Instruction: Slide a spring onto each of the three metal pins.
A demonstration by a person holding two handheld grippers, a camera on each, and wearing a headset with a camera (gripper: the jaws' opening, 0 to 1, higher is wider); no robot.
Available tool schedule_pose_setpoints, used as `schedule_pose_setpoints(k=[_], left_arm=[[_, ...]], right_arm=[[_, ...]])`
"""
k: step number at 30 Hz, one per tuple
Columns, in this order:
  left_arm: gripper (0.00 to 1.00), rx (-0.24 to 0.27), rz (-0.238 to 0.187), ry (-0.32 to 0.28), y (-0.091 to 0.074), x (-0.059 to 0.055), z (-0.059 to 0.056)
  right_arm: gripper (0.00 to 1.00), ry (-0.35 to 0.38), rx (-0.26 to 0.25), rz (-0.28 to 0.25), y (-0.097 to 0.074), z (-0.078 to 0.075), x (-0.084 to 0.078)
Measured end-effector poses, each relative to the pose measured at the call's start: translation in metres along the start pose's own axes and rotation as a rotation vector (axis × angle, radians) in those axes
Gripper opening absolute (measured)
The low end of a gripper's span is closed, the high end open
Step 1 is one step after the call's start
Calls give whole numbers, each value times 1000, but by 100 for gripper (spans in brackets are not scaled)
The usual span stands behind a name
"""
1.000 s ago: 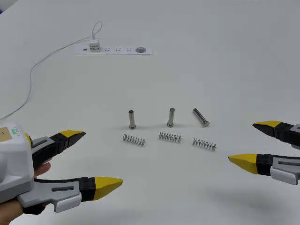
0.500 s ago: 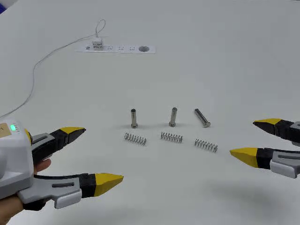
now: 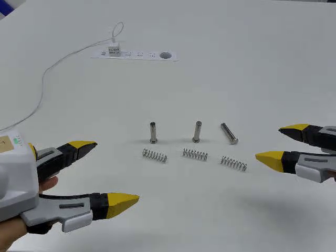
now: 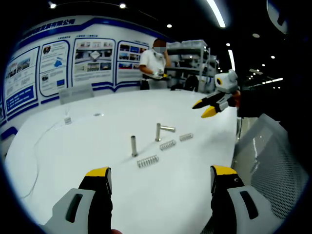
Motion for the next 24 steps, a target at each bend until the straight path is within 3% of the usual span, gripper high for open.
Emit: schedule_pose_setpoints(k=[11, 24], left_arm=[[85, 2, 0, -1, 0, 0, 0], [84, 7, 3, -4, -1, -1, 0]], right_arm=[[39, 12, -28, 43, 26, -12, 20], [28, 17, -71, 156, 73, -18, 34]])
Point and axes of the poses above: the centre of the closed fingertips' face, and the gripper's own axes: y roughly forward along the fingers, z roughly to its left, x roughly out of its top, the point moved 10 cm from there along -y, roughly backward along the fingers, and after that the axes turned 13 degrees about y, right-handed, at the moved point
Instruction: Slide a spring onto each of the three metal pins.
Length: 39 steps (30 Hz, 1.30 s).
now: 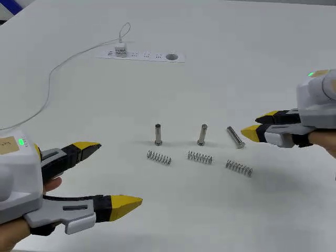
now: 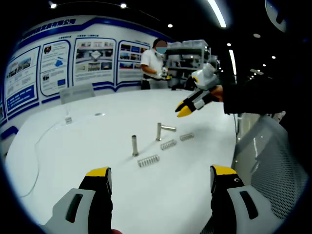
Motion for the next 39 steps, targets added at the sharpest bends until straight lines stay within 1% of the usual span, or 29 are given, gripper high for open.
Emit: schedule_pose_setpoints(k=[2, 9, 13, 16, 18, 22, 28, 34, 35, 39], left_arm=[[84, 1, 0, -1, 0, 0, 0], [84, 5, 1, -6, -1, -1, 0], [84, 4, 2, -7, -1, -1, 0], [84, 4, 3, -8, -1, -1, 0], [84, 4, 3, -7, -1, -1, 0], [84, 3, 4, -8, 0, -2, 0], [84, 9, 1, -13, -1, -3, 1], [84, 11, -2, -17, -1, -3, 1], [84, 11, -3, -18, -1, -3, 1], [84, 11, -4, -20, -1, -3, 1]], right_arm=[[27, 6, -4, 16, 6, 0, 1], [24, 26, -45, 73, 28, 2, 3], [22, 20, -59, 106, 39, 3, 6], [21, 15, -82, 139, 46, 0, 8], [19, 27, -94, 156, 50, -3, 10], [18, 51, -113, 184, 57, -7, 11], [14, 75, -131, 240, 67, -8, 11], [11, 83, -145, 272, 72, -8, 11], [10, 74, -150, 280, 72, -8, 11], [10, 77, -156, 296, 73, -9, 10]])
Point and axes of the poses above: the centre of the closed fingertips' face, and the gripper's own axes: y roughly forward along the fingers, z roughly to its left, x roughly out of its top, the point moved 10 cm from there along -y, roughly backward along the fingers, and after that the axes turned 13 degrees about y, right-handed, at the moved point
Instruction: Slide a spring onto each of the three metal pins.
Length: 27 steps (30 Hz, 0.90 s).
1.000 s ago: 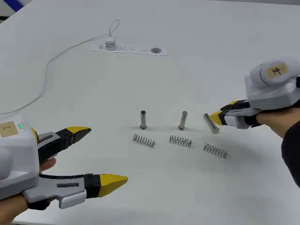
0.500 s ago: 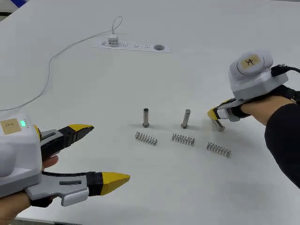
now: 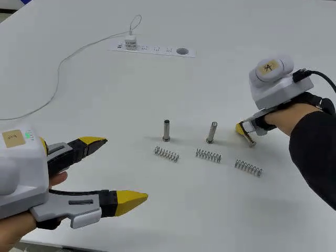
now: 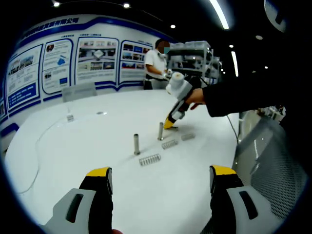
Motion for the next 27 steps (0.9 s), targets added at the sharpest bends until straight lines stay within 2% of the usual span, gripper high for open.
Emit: schedule_pose_setpoints(k=[8, 15, 27], left_arm=[[83, -3, -2, -2, 1, -1, 0], [83, -3, 0, -4, 1, -2, 0], [83, -2, 0, 4, 0, 0, 0]], right_arm=[[10, -24, -23, 37, -1, 4, 2], [9, -58, -16, 54, 0, 3, 4], [9, -48, -27, 9, -3, 3, 1]])
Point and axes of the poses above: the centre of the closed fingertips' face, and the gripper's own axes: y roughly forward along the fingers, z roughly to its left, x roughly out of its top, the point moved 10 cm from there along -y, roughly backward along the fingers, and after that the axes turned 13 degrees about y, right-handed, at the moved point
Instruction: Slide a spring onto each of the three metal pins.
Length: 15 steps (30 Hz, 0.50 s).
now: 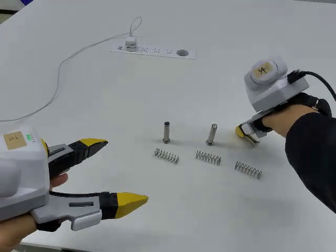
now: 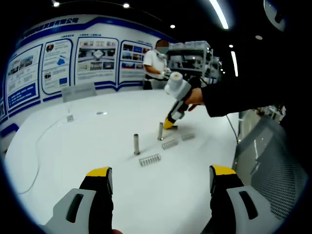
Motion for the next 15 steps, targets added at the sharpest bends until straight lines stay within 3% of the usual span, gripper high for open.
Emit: schedule_pose_setpoints(k=[3, 15], left_arm=[[83, -2, -1, 1, 0, 1, 0], [83, -6, -13, 14, 0, 5, -1]], right_arm=[[9, 21, 24, -7, -6, 2, 0], [9, 32, 30, -90, -37, 9, -5]])
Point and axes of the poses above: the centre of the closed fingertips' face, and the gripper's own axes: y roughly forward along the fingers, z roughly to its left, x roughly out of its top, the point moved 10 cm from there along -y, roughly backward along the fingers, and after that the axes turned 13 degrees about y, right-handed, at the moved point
